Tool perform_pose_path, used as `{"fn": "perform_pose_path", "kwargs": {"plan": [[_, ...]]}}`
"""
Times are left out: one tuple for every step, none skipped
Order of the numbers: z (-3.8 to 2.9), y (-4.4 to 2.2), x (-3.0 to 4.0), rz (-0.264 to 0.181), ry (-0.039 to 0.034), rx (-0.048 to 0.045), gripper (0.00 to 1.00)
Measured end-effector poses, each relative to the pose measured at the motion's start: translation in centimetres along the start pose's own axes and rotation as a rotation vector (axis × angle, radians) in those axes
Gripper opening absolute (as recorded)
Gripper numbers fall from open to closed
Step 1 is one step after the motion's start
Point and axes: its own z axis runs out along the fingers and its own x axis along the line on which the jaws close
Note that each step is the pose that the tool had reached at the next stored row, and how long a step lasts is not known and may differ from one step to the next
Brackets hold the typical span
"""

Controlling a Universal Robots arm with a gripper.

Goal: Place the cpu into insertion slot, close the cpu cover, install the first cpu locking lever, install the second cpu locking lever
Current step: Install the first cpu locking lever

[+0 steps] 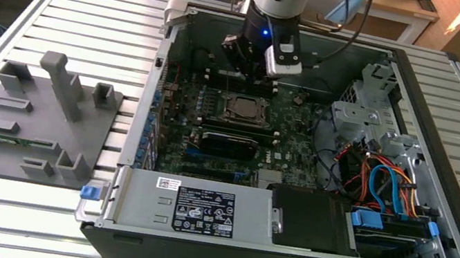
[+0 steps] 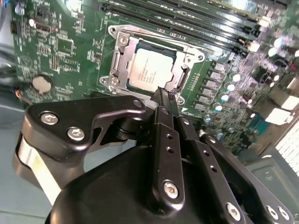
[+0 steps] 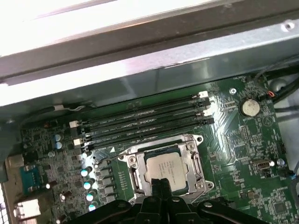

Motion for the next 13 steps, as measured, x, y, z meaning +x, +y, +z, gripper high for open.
{"fn": "perform_pose_path", "kwargs": {"plan": [[0.0,0.0,0.0,-0.018,0.0007,0.0002,0.1],[0.0,0.0,0.0,-0.036,0.0014,0.0005,0.1],[0.01,0.0,0.0,-0.053,0.002,0.0007,0.1],[0.01,0.0,0.0,-0.072,0.0027,0.0009,0.1],[0.01,0.0,0.01,-0.085,0.0033,0.0012,0.1],[0.02,-0.03,0.12,-0.092,0.0034,0.001,0.1],[0.02,-0.07,0.28,-0.096,0.0036,0.0011,0.1],[0.02,-0.1,0.45,-0.099,0.0037,0.0012,0.1],[0.02,-0.13,0.58,-0.103,0.0038,0.0013,0.1],[0.03,-0.14,0.66,-0.109,0.0041,0.0013,0.1],[0.02,-0.15,0.66,-0.122,0.0047,0.0018,0.1],[0.03,-0.15,0.66,-0.138,0.0053,0.002,0.1],[0.04,-0.15,0.66,-0.154,0.0058,0.0022,0.1]]}}
